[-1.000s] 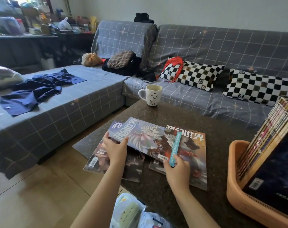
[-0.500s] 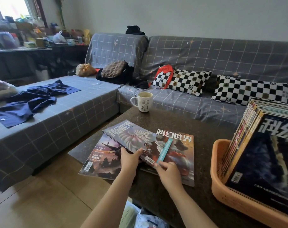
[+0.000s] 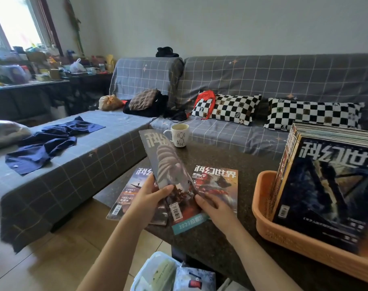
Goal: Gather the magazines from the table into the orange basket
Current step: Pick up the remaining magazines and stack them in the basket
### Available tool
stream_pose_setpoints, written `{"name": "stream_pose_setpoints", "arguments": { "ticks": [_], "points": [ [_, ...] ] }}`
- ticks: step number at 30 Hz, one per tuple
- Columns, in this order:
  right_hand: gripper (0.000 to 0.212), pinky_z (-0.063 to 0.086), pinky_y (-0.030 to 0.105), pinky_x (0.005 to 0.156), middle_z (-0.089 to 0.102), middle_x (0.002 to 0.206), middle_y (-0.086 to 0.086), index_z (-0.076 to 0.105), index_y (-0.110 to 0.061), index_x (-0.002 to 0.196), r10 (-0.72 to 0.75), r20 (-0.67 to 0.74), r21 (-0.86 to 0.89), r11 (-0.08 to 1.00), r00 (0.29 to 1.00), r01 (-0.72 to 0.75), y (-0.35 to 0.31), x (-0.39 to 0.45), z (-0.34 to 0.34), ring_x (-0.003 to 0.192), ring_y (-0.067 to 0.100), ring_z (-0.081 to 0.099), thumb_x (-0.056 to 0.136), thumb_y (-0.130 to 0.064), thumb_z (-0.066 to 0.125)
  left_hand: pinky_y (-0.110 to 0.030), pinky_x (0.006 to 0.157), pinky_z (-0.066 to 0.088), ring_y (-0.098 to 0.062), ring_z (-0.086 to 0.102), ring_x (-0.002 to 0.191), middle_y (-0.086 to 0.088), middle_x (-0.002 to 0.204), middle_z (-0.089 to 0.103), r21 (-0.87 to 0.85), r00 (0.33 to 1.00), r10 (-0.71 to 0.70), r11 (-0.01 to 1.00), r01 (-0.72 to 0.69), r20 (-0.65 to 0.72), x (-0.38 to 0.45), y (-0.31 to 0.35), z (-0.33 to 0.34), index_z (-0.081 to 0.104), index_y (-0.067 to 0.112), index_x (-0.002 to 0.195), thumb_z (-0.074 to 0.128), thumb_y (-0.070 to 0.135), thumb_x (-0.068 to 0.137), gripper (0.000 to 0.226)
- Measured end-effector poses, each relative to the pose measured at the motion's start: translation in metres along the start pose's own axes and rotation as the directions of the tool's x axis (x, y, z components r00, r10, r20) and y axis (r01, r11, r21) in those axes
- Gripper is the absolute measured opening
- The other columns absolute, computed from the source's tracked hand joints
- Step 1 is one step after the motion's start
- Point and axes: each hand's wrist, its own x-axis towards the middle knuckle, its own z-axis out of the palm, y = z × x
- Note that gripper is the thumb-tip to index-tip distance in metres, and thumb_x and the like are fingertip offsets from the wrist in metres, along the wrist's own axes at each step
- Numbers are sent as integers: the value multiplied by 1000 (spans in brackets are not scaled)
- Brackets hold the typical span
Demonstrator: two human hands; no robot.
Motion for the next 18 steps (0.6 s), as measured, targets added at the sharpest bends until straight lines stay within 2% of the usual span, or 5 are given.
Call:
{"name": "stream_pose_setpoints", "arguments": {
  "ticks": [3, 6, 10, 15, 18],
  "points": [
    [52, 34, 26, 99, 55, 118, -9, 52, -29, 128, 30, 142, 239, 969, 989, -64, -8, -12, -13, 110, 10, 50, 83, -54, 58, -41, 77, 56, -29, 69, 92, -9, 103, 71, -60, 989, 6, 998, 3, 148, -8, 18, 5, 52, 21, 117, 67, 14, 78, 42],
    [68, 40, 38, 105, 67, 119, -5, 61, -27, 120, -9, 166, 388, 920, 986, -58, -3, -19, -31, 112, 15, 60, 65, -66, 69, -37, 68, 57, -26, 68, 87, -11, 104, 70, -96, 971, 3, 995, 21, 238, -13, 29, 18, 51, 19, 125, 69, 13, 82, 47],
    [73, 45, 41, 101, 70, 108, 0, 60, -20, 111, -7, -120, 404, 913, 993, 55, 2, -37, -65, 104, 17, 64, 53, -60, 78, -34, 67, 56, -23, 70, 83, -9, 99, 72, -34, 963, 20, 999, -12, 268, -16, 40, 43, 53, 18, 124, 61, 12, 84, 42],
    [47, 44, 30, 86, 61, 102, -5, 50, -21, 110, -13, -362, 339, 930, 932, 145, 10, -62, -107, 95, 9, 58, 74, -37, 76, -38, 71, 57, -24, 71, 84, -12, 102, 72, -44, 945, 39, 999, -26, 326, -17, 38, 85, 55, 17, 125, 58, 7, 88, 38],
    [39, 46, 29, 85, 62, 106, -3, 51, -22, 107, -36, -473, 283, 940, 880, 191, 15, -75, -132, 97, 11, 59, 78, -36, 73, -38, 75, 57, -26, 70, 91, -12, 107, 72, -31, 926, 67, 998, -60, 371, -13, 36, 110, 55, 18, 124, 57, 6, 88, 38]
  ]
}}
